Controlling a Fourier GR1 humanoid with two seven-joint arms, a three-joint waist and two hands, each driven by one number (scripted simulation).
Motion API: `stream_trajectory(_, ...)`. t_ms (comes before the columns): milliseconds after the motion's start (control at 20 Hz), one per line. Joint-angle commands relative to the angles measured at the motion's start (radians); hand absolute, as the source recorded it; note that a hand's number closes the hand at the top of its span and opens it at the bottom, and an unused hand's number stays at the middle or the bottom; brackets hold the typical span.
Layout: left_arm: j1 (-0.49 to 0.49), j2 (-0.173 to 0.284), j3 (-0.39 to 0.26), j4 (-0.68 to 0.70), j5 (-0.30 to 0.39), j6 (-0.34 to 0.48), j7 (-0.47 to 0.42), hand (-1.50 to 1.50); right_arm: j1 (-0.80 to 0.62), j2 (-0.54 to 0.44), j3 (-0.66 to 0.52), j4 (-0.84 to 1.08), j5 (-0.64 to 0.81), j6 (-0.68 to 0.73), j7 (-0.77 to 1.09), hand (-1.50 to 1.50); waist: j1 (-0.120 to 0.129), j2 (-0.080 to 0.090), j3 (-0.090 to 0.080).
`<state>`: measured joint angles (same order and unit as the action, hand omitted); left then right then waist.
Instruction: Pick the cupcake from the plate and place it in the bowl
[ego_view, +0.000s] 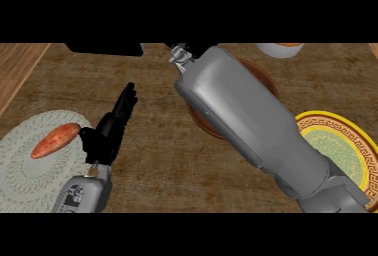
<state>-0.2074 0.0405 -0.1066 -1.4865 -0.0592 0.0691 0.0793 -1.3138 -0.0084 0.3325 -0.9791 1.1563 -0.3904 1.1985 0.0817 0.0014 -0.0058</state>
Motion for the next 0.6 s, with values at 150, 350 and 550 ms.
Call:
stream_trajectory(150, -0.038, 0.011, 0.026, 0.022, 0.000, 0.006, 0.017, 0.00, -0.071, 0.008, 0.029, 0.193, 0.002, 0.099, 0.217, 1.50, -0.032, 0.005, 0.003)
stream_trajectory(350, 0.050, 0.029, 0.035, -0.028, 0.008, 0.001, -0.007, 0.00, -0.058, 0.008, -0.058, 0.252, 0.044, 0.100, 0.178, 1.50, -0.058, -0.002, 0.005)
stream_trajectory(550, 0.021, 0.029, 0.040, -0.053, 0.011, 0.005, 0.027, 0.00, -0.001, 0.008, -0.083, 0.303, 0.085, 0.016, 0.152, 1.50, -0.061, 0.001, 0.005)
